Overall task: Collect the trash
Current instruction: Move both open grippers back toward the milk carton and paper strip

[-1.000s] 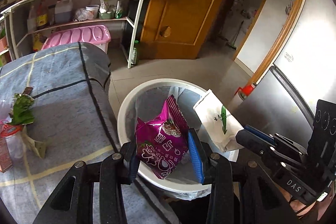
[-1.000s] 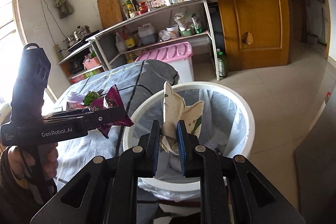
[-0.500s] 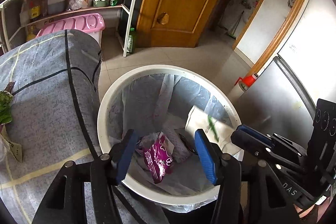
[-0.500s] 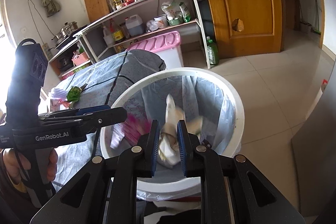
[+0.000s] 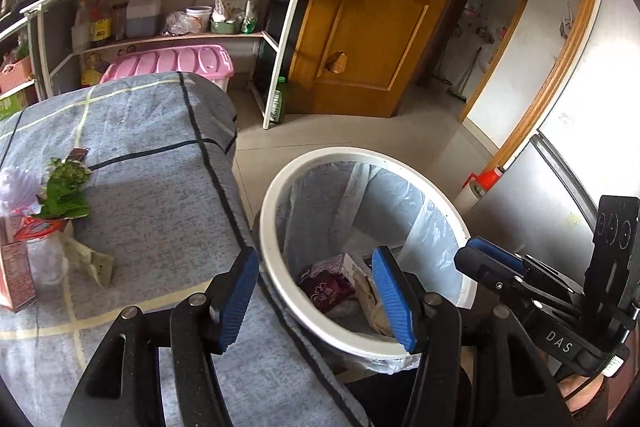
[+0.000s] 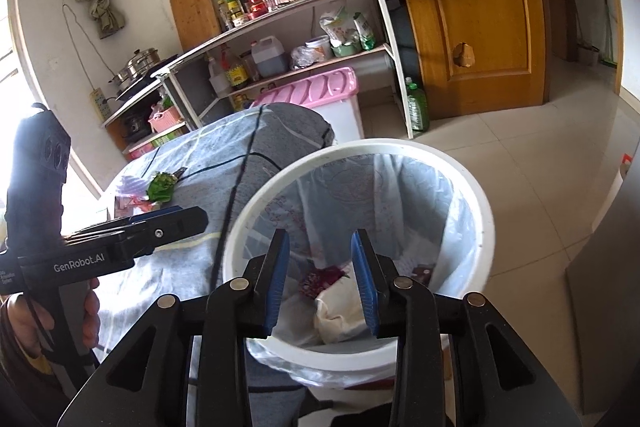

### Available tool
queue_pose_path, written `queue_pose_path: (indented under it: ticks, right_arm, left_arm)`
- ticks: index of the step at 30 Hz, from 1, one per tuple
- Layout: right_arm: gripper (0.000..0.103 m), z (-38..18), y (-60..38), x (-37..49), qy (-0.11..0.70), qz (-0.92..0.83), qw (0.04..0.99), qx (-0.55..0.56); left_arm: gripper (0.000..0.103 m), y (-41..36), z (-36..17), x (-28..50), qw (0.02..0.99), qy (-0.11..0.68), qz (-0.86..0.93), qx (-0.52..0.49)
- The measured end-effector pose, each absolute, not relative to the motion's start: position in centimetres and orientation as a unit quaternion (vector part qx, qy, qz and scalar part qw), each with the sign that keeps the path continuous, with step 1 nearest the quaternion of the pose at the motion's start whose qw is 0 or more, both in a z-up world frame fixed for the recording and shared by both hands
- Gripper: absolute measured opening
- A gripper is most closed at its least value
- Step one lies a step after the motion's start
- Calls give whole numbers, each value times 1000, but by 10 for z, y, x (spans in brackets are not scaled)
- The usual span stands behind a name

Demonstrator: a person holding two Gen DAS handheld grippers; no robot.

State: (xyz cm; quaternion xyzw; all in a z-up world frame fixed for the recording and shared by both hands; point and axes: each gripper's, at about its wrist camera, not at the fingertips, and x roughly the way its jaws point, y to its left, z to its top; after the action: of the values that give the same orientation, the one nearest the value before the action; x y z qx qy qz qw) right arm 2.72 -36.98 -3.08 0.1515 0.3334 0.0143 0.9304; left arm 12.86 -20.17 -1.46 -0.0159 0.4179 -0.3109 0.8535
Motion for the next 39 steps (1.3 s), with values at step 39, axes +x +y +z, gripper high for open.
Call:
queue_pose_path:
  ticks: [39]
  right_arm:
    - [47,-54,-162,151,405,172,898,3]
  left_arm:
    - [65,24,-33,166,897,414,-137,-70]
